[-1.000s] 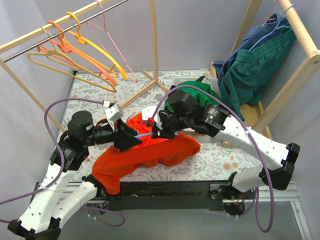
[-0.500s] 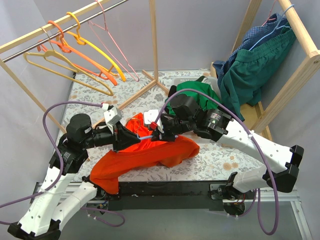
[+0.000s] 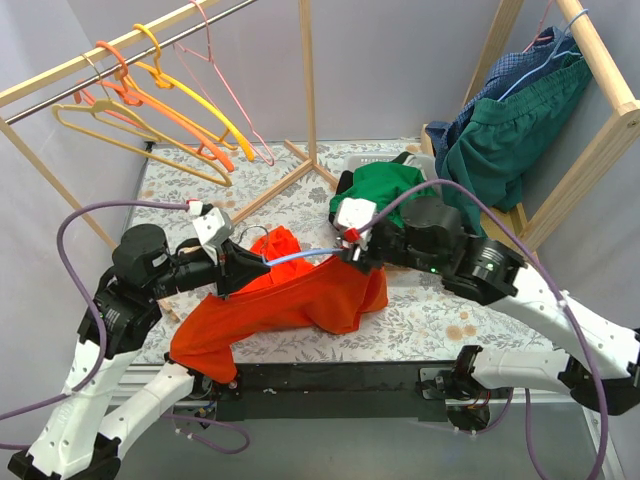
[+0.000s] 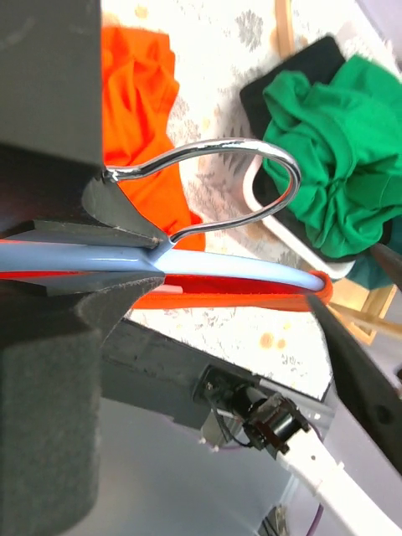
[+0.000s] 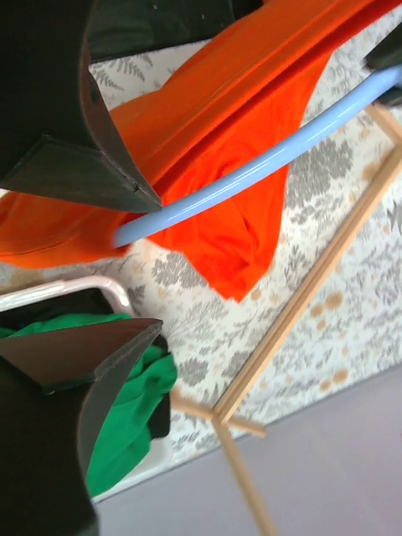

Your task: Remove the t-shirt from the hanger

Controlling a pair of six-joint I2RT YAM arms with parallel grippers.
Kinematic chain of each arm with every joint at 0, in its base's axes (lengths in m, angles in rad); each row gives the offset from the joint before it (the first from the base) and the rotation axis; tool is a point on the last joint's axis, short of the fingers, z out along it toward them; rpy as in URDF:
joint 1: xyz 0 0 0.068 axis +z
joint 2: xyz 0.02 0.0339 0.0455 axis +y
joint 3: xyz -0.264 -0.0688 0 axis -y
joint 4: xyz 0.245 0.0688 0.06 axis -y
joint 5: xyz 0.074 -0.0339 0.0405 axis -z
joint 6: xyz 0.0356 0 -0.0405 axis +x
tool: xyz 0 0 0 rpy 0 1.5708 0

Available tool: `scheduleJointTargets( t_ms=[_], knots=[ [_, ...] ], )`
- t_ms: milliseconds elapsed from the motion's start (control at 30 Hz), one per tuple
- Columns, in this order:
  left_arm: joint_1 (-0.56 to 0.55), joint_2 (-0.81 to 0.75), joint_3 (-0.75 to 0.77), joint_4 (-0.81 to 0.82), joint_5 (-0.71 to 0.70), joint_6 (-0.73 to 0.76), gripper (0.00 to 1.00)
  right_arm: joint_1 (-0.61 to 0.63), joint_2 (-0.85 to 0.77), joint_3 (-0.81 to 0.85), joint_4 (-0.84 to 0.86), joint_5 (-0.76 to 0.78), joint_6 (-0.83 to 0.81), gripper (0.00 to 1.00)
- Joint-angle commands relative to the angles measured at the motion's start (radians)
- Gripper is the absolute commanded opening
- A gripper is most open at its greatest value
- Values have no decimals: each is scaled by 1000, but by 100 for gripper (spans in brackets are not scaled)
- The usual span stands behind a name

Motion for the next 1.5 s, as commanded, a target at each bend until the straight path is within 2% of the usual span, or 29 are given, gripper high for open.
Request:
scheduleJointTargets(
  t_ms=[0,167,367,600,767,867,900,933,1100,1300,1467],
  knots=[
    [-3,-15,111,-70,-76,53,0,-30,-113,-50,-23,32,9,61],
    [-3,-4,228,-130,-114,90,0,-50,-192,-134,-54,22,57,61],
    [-3,-12,286,-182,-141,110,0,-68,-233,-211,-44,-23,84,61],
    [-3,-33,297,-208,-111,101,0,-110,-175,-237,91,57,84,55],
    [-3,-55,293,-213,-90,91,0,-137,-129,-234,160,20,71,51],
    [-3,-67,294,-216,-94,91,0,-157,-107,-233,159,-41,75,33],
    [-3,-69,297,-217,-104,91,0,-161,-103,-231,147,-38,80,8],
    [-4,-70,300,-223,-108,90,0,-165,-104,-230,142,-29,87,1],
    [-3,-98,286,-274,-128,84,0,-203,-178,-248,122,55,94,1],
    [-3,-125,251,-302,-151,70,0,-295,-241,-259,183,146,100,1],
    [-3,-153,283,-314,-190,65,0,-407,-247,-344,231,134,136,1]
  ],
)
